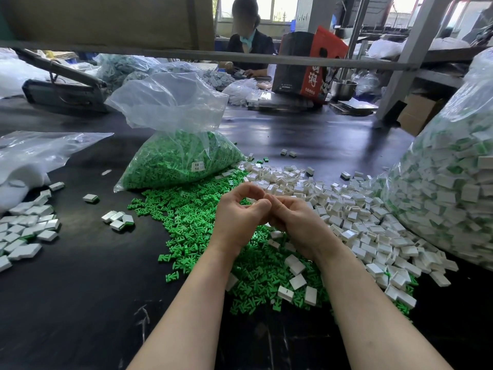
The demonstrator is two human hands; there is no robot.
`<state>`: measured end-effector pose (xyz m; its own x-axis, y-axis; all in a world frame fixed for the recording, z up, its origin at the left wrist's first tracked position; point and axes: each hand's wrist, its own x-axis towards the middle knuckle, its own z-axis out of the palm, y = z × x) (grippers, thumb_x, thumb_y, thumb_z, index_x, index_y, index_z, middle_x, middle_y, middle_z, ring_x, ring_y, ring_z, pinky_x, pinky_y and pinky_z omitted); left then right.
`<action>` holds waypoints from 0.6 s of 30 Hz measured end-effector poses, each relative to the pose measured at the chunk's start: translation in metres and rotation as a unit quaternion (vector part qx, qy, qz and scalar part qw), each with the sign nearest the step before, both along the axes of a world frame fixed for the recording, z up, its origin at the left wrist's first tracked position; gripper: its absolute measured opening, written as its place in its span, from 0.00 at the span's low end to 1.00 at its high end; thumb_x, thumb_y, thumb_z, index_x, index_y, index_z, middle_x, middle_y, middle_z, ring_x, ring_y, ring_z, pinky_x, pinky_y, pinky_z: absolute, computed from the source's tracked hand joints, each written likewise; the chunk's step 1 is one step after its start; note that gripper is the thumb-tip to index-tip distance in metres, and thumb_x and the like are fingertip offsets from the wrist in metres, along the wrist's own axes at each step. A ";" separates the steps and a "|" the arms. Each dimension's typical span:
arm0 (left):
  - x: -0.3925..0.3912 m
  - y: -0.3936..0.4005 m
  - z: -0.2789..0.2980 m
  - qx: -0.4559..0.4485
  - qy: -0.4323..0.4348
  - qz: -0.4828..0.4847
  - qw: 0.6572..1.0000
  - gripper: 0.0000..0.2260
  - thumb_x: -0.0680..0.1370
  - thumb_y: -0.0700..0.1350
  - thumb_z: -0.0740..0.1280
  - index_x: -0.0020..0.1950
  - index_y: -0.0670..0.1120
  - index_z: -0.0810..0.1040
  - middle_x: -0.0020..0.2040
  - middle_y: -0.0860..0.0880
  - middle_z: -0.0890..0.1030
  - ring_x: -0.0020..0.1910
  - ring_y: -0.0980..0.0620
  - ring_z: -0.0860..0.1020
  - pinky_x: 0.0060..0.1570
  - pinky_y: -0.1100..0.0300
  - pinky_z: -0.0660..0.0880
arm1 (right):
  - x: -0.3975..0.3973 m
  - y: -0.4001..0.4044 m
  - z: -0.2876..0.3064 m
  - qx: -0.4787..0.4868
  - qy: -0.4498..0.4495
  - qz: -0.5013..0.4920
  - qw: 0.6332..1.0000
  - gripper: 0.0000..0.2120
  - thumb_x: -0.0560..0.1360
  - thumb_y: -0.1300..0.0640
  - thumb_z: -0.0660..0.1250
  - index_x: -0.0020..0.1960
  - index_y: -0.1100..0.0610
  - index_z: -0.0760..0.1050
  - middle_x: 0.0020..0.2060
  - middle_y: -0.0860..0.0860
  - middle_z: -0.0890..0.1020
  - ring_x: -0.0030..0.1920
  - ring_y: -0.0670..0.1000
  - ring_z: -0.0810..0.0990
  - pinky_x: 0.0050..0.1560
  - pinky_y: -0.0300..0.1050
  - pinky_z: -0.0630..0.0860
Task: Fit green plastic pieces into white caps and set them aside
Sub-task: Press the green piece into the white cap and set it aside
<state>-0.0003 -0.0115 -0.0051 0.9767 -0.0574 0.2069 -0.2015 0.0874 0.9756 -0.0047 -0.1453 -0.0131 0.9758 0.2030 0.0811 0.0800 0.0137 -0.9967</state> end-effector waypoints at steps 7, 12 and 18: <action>0.002 0.000 -0.003 -0.007 0.000 -0.008 1.000 0.05 0.66 0.40 0.68 0.40 0.42 0.78 0.33 0.46 0.80 0.34 0.44 0.80 0.42 0.47 0.83 | 0.000 -0.002 -0.001 -0.003 -0.008 0.001 1.000 0.24 0.76 0.45 0.64 0.51 0.68 0.80 0.41 0.62 0.78 0.35 0.49 0.70 0.35 0.34 0.70; 0.001 0.001 -0.002 -0.015 0.005 -0.016 1.000 0.04 0.66 0.39 0.68 0.40 0.42 0.78 0.34 0.43 0.80 0.34 0.43 0.81 0.41 0.47 0.83 | 0.000 -0.002 -0.001 0.005 -0.009 0.003 1.000 0.22 0.76 0.46 0.64 0.50 0.66 0.81 0.37 0.57 0.81 0.34 0.46 0.72 0.35 0.33 0.71; 0.003 0.002 -0.001 -0.023 0.011 -0.003 1.000 0.04 0.73 0.32 0.67 0.40 0.40 0.77 0.30 0.46 0.78 0.28 0.47 0.77 0.30 0.57 0.80 | -0.001 0.005 0.001 0.004 -0.020 -0.001 1.000 0.21 0.77 0.44 0.62 0.47 0.61 0.82 0.35 0.53 0.85 0.29 0.40 0.74 0.32 0.30 0.69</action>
<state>0.0030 -0.0095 -0.0059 0.9807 -0.0533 0.1882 -0.1798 0.1330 0.9747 -0.0056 -0.1399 -0.0125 0.9722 0.1996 0.1226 0.1208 0.0212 -0.9924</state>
